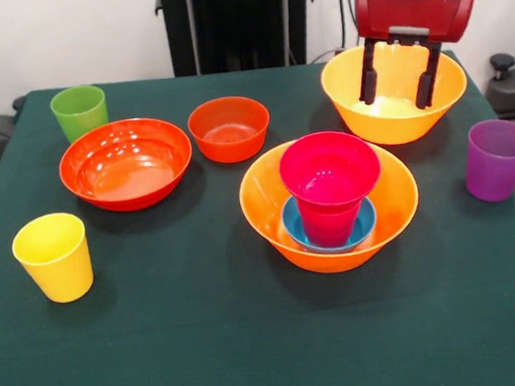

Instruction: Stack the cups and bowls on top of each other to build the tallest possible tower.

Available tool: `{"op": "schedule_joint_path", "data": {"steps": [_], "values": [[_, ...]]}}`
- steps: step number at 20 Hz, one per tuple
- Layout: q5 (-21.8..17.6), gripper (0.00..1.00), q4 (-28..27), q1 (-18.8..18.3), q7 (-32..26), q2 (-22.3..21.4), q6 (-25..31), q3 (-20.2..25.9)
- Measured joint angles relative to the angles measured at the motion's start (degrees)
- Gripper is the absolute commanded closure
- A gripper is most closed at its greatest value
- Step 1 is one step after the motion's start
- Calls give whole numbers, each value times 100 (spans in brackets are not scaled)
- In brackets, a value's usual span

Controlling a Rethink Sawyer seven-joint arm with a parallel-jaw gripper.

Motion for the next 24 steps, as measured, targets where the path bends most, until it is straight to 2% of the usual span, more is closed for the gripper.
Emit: {"op": "schedule_joint_path", "data": {"steps": [5,8,9,12,17,24], "values": [[-111,0,-64,-361,-12,-52,247,316],[-217,0,-192,-689,-57,-42,585,534],[-300,0,-318,-902,-121,-6,797,663],[-376,0,-465,-1107,-221,54,974,783],[-600,0,-993,-1636,-710,307,1401,1104],[-699,0,-1571,-1866,-1211,582,2114,1402]]}}
